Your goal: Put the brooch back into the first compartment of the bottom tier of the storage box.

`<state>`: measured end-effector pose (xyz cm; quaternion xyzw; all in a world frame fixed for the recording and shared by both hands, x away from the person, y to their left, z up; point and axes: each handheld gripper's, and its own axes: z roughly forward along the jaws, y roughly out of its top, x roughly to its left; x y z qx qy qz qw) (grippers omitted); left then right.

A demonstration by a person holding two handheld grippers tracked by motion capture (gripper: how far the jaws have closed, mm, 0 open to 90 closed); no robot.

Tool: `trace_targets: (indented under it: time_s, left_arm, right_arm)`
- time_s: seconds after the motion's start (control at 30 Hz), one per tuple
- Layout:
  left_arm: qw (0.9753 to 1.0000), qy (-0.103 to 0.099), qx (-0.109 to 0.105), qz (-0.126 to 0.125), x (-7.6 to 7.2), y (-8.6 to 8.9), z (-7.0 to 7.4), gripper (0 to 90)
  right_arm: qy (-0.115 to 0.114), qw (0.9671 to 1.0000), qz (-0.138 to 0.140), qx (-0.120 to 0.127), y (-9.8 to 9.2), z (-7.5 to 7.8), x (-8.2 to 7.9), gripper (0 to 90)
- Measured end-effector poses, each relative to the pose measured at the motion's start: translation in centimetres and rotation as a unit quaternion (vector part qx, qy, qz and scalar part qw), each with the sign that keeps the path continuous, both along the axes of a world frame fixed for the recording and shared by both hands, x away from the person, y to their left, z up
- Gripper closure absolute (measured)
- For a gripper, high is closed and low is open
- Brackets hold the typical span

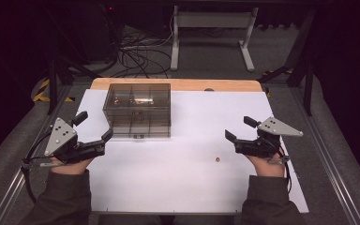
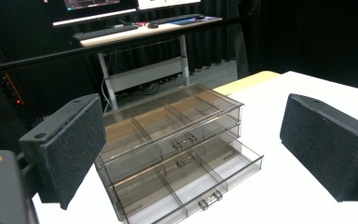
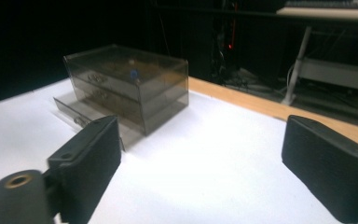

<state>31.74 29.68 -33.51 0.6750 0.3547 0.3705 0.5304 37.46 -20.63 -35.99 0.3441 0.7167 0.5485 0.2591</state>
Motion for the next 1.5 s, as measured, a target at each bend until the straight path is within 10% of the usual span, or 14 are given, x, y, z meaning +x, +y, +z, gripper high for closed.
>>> trace_targets:
  time_s: [1.5]
  left_arm:
    - [1.0,-0.001,-0.001,-0.004,0.0,0.0,0.0,7.9]
  right_arm:
    - [0.12,0.9892,0.034,-0.076,0.2,-5.2,1.4,49.1]
